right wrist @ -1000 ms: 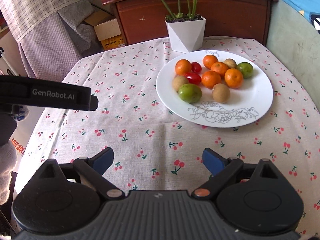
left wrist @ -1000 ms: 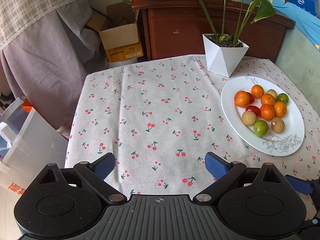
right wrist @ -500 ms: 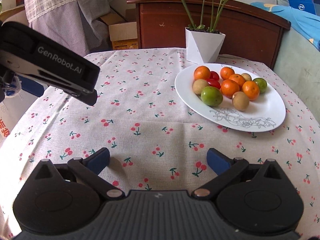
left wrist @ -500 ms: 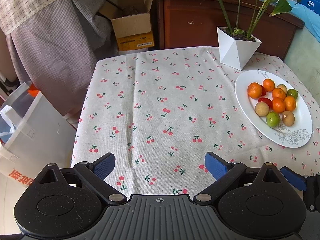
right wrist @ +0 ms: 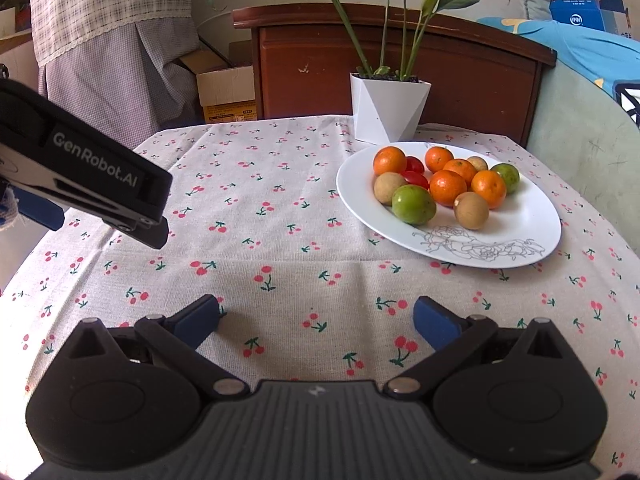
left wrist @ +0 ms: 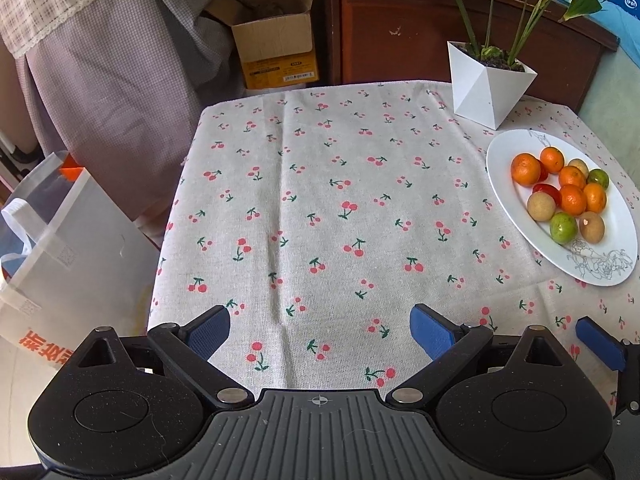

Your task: Organize fruits

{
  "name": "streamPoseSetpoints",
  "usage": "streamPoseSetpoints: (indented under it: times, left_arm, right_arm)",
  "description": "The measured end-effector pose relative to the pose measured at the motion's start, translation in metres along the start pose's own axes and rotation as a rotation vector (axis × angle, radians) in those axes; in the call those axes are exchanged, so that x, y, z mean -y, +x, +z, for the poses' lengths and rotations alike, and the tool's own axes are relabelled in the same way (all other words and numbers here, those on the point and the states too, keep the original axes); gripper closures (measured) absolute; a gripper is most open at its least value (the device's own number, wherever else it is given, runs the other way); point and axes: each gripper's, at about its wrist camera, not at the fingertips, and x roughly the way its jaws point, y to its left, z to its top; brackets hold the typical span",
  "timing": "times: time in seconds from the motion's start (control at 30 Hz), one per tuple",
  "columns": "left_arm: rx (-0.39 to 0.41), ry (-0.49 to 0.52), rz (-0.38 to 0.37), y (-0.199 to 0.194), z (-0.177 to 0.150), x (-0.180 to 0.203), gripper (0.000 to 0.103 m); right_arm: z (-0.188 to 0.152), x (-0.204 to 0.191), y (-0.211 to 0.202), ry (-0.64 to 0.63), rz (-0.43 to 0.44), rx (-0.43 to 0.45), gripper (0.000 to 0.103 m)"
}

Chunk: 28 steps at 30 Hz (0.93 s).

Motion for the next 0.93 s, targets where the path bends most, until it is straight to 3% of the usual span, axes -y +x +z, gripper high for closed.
streamPoseSetpoints:
  times: [0.93]
  left_arm:
    - [-0.027, 0.032, 0.021, 0.02, -0.009, 0.002, 0.005]
  right_arm:
    - [-0.001, 0.0, 0.0, 0.0, 0.0, 0.001, 0.001]
